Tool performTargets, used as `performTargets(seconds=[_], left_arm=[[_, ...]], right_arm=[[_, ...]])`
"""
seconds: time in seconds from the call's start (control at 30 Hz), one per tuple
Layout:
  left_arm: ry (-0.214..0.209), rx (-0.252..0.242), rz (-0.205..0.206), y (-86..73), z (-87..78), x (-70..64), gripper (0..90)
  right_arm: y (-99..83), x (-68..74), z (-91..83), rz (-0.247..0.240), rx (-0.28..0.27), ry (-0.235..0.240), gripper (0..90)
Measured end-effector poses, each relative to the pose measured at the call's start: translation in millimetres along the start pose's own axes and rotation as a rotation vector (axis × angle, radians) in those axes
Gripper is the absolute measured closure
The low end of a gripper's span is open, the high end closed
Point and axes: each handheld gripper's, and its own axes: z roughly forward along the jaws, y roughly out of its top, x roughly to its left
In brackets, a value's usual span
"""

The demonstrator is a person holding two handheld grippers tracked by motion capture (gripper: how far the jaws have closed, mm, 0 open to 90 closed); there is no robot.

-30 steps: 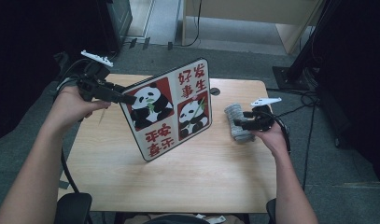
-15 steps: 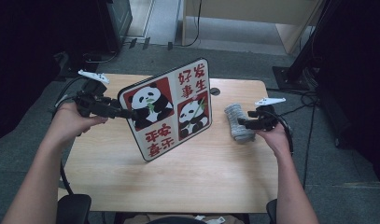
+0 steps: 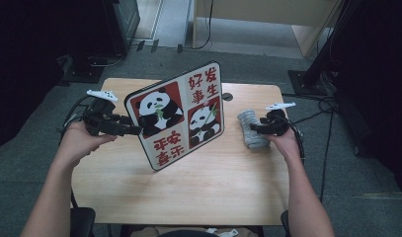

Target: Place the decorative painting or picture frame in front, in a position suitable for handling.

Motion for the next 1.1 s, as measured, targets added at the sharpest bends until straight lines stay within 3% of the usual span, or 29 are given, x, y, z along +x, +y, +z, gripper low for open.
performTargets(seconds=[0.3,0.4,0.57,0.67,0.9,1.1], left_arm=[[-0.021,-0.024,0.000,-6.5,9.6,1.3,47.0],[-0.012,-0.020,-0.008,-8.7,13.1,2.9,47.4],[-0.027,-0.046,-0.013,-11.5,15.9,3.3,51.3],[-0.037,-0.037,-0.034,-12.1,18.0,4.7,53.6],[-0.069,-0.065,-0.042,-15.3,21.5,5.5,59.6],[-0.075,-0.075,-0.037,-16.4,23.5,5.3,64.0]], right_arm=[[2.1,-6.8,18.3,0.017,0.037,-0.020,43.8],[0.7,-7.6,23.5,0.019,0.062,-0.011,47.4],[-1.7,-6.9,28.8,0.034,0.097,0.000,50.5],[-3.6,-5.2,35.3,0.041,0.120,0.005,52.8],[-3.3,-1.6,36.9,0.019,0.123,-0.011,66.2],[-0.4,-4.0,30.9,0.068,0.127,0.021,69.9]])
